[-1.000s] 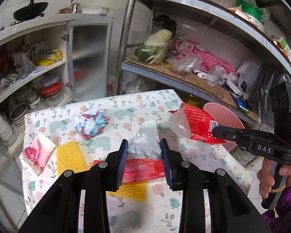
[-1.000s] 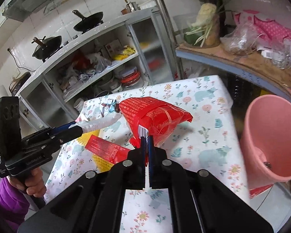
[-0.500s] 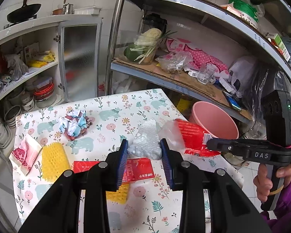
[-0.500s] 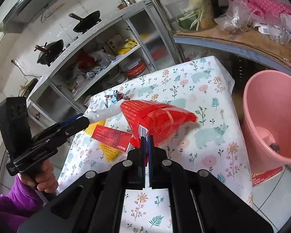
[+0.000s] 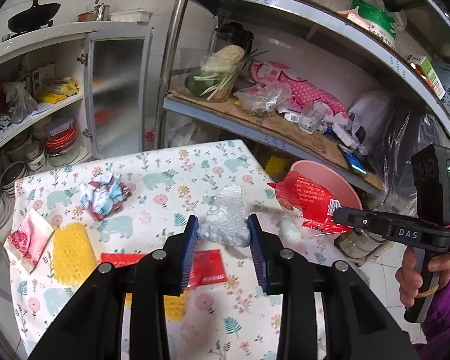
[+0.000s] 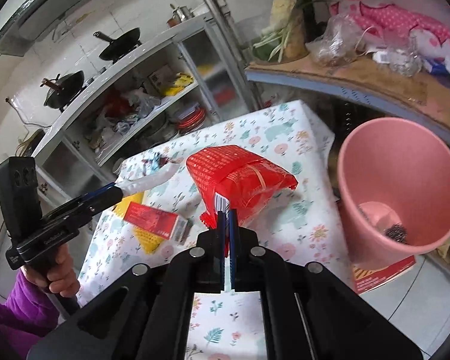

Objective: Collect trash
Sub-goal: 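Carry the clear plastic and red bag over the pink bucket and open both grippers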

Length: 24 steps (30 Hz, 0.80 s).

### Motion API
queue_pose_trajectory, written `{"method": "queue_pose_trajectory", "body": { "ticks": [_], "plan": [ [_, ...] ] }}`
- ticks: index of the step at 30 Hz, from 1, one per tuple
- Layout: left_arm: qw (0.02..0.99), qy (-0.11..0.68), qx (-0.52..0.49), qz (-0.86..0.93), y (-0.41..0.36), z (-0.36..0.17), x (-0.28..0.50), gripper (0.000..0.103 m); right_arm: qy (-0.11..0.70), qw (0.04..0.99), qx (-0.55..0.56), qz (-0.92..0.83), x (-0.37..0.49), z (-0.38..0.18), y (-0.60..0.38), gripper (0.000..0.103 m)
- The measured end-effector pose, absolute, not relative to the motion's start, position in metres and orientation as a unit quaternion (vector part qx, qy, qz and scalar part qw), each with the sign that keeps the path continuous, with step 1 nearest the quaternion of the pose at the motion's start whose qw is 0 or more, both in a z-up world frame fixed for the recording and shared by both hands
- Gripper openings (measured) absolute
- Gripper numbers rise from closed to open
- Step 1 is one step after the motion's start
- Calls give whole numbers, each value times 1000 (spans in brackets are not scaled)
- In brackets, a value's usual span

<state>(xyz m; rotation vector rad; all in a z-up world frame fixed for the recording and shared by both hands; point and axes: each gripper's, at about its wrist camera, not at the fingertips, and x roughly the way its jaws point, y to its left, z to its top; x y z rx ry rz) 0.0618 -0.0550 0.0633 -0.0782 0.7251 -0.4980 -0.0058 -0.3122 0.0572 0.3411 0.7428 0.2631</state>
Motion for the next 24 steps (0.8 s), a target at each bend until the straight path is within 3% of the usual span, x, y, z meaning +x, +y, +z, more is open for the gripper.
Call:
{"method": "queue_pose_trajectory", "body": {
  "ticks": [17,24],
  "plan": [
    [879,334,-18,-340,-188,71,85,33,323,923,207,-6,-28,43,-417,3],
    [858,366,-2,-361,-262,50,107,33,333,918,210,-44,-25,25,-445,3]
  ]
}}
